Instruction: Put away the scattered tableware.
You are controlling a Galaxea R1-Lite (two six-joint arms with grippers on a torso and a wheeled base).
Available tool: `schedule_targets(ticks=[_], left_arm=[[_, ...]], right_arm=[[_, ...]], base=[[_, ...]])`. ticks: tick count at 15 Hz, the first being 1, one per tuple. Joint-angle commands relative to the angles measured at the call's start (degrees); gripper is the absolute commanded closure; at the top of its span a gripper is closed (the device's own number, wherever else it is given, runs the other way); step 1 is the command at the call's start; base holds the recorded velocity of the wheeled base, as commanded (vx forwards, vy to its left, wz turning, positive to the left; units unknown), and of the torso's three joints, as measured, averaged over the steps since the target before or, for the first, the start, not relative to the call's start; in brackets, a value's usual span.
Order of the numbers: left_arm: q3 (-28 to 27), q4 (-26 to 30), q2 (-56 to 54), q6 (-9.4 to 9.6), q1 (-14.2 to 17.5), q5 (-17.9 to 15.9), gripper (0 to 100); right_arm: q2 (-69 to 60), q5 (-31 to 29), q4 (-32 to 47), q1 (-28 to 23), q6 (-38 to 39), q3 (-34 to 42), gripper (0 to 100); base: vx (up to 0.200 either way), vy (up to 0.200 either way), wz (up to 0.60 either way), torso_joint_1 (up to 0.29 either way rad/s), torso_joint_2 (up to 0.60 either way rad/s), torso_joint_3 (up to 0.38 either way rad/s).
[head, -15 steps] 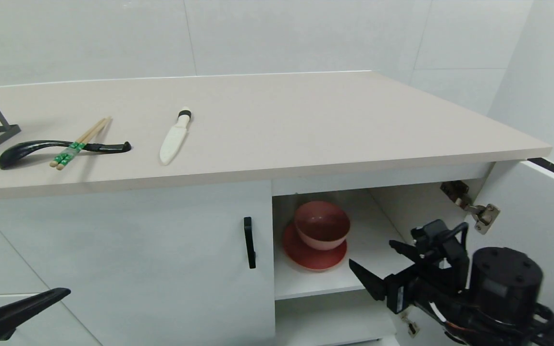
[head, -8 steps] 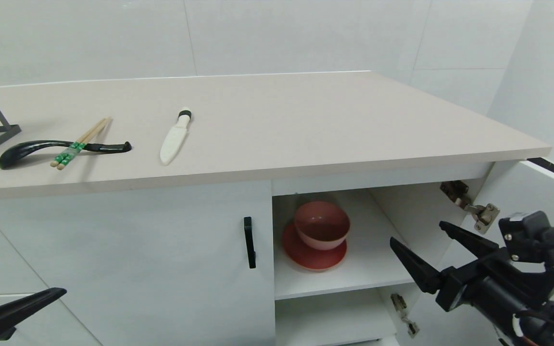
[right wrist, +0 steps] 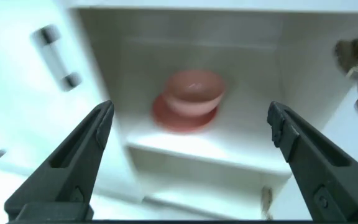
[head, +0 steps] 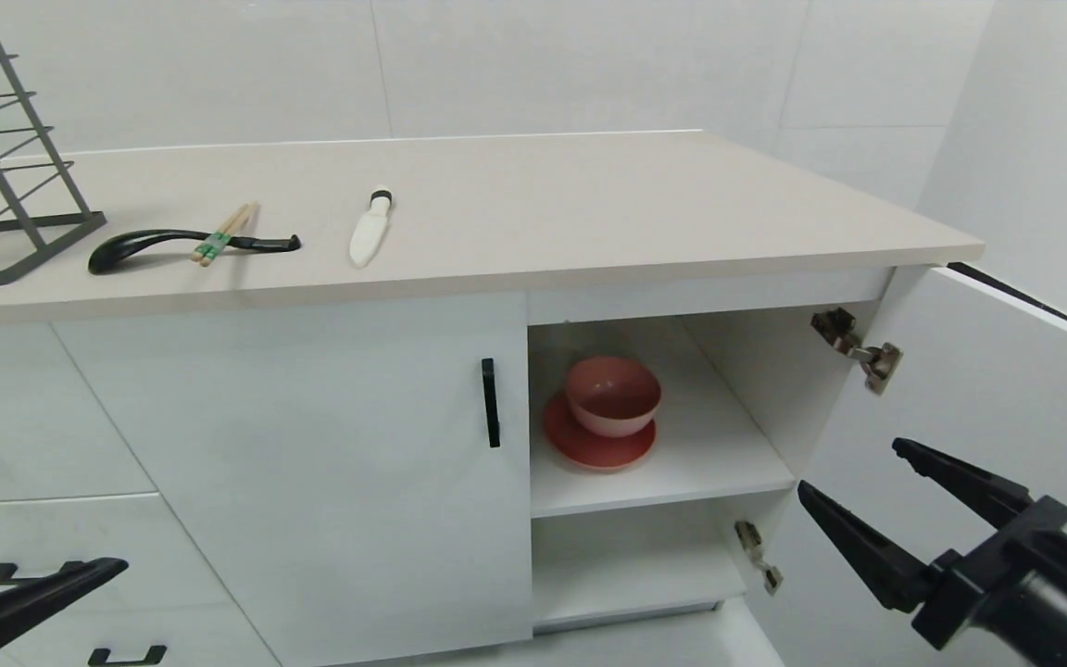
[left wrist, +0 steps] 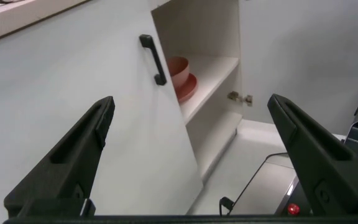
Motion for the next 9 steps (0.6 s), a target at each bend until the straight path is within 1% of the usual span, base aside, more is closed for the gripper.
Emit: schedule_targets(ticks=[1, 3, 4, 5, 6, 7, 8, 9], left_arm=[[0.1, 0.0, 0.1, 0.03, 0.1, 0.1, 0], [1.1, 0.1, -1.1, -0.06, 0.6, 0.1, 0], [1.8, 0.5, -2.1, -0.58, 1.2, 0.1, 0], [1.9, 2.2, -4.2, -1.02, 2.2, 0.2, 0], [1.9, 5.1, -7.3, -1.81, 3.3, 0.1, 0], [1.9, 7.9, -10.0, -1.90, 3.4, 0.1, 0], [1.9, 7.9, -10.0, -1.90, 3.4, 0.1, 0], [1.9, 12.6, -13.8, -1.90, 3.5, 0.1, 0]], right_arm=[[-3.6, 0.0, 0.9, 0.5, 0.0, 0.0, 0], [-7.3, 0.0, 3.5, 0.2, -0.4, 0.0, 0], [-10.1, -0.1, 7.2, -0.4, -1.7, 0.0, 0], [-14.0, -0.1, 12.6, -1.4, -3.0, 0.0, 0], [-18.4, 0.0, 17.2, -1.8, -3.8, 0.0, 0], [-22.5, 0.0, 20.8, -1.8, -4.5, 0.0, 0], [-22.5, 0.0, 20.8, -1.8, -4.5, 0.0, 0], [-30.0, -0.2, 28.4, -2.2, -4.8, 0.0, 0]], base=[[-0.200, 0.000, 0.00, -0.002, 0.00, 0.002], [-0.200, 0.000, 0.00, 0.002, 0.00, 0.000], [-0.200, 0.000, 0.00, 0.002, 0.01, -0.007], [0.000, 0.000, 0.00, 0.000, 0.00, 0.000], [0.000, 0.000, 0.00, 0.000, 0.00, 0.000], [0.000, 0.000, 0.00, 0.000, 0.00, 0.000], [0.000, 0.000, 0.00, 0.000, 0.00, 0.000], [0.000, 0.000, 0.00, 0.000, 0.00, 0.000]])
